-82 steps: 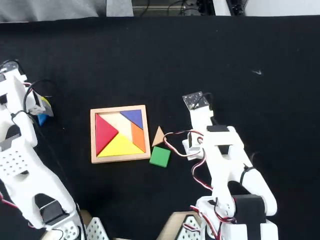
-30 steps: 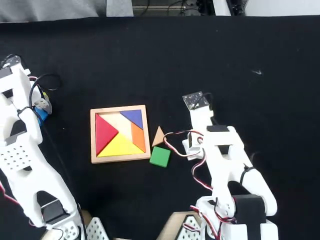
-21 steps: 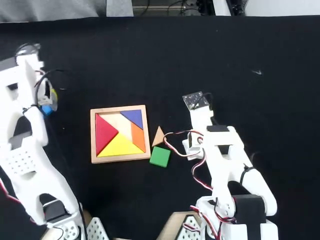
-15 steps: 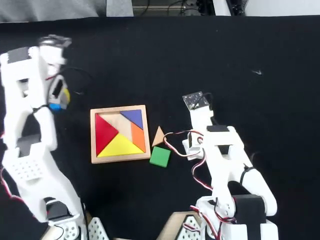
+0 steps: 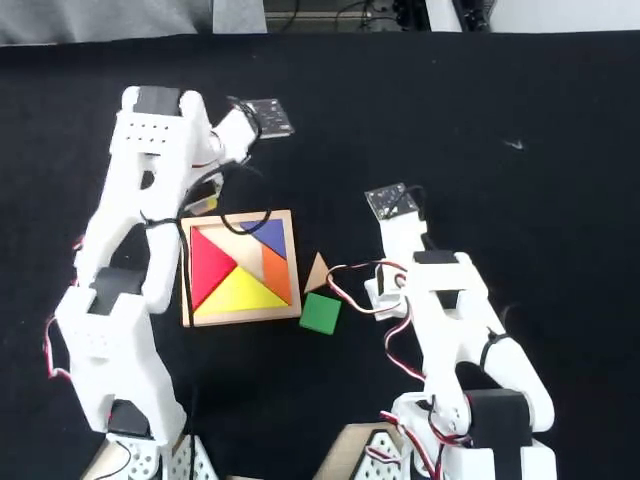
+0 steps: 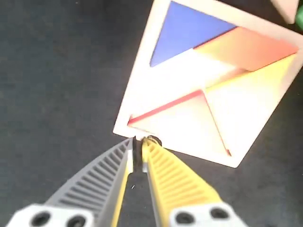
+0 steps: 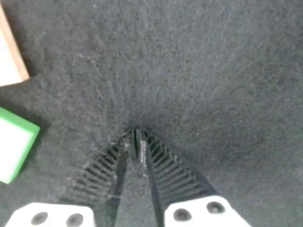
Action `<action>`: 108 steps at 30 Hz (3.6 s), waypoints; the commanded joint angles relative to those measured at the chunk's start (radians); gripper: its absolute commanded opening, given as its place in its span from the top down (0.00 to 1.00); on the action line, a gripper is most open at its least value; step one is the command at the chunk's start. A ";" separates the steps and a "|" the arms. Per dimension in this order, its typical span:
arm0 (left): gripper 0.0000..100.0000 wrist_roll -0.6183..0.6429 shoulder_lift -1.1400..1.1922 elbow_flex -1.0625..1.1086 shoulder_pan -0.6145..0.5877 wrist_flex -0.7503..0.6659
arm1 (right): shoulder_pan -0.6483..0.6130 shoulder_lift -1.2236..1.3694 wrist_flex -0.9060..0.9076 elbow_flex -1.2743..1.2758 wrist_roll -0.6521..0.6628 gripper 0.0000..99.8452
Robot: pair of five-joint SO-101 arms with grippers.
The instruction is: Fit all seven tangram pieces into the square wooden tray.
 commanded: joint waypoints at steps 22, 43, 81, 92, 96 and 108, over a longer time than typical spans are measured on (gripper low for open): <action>0.96 0.848 -0.951 0.595 -0.102 -0.222 | -0.049 0.027 0.060 0.087 0.002 0.99; 0.95 0.767 -1.682 1.349 -0.223 -0.680 | -0.049 0.027 0.060 0.087 0.002 0.99; 0.96 0.767 -1.818 1.409 -0.173 -0.709 | -0.048 0.027 0.060 0.087 0.000 0.99; 0.95 0.766 -2.300 1.994 -0.294 -1.042 | -0.048 0.027 0.060 0.087 0.000 0.99; 0.95 0.766 -2.231 2.058 -0.320 -1.148 | -0.048 0.027 0.060 0.087 0.002 0.99; 0.95 0.769 -2.225 2.170 -0.364 -1.007 | -0.048 0.027 0.060 0.087 0.003 0.99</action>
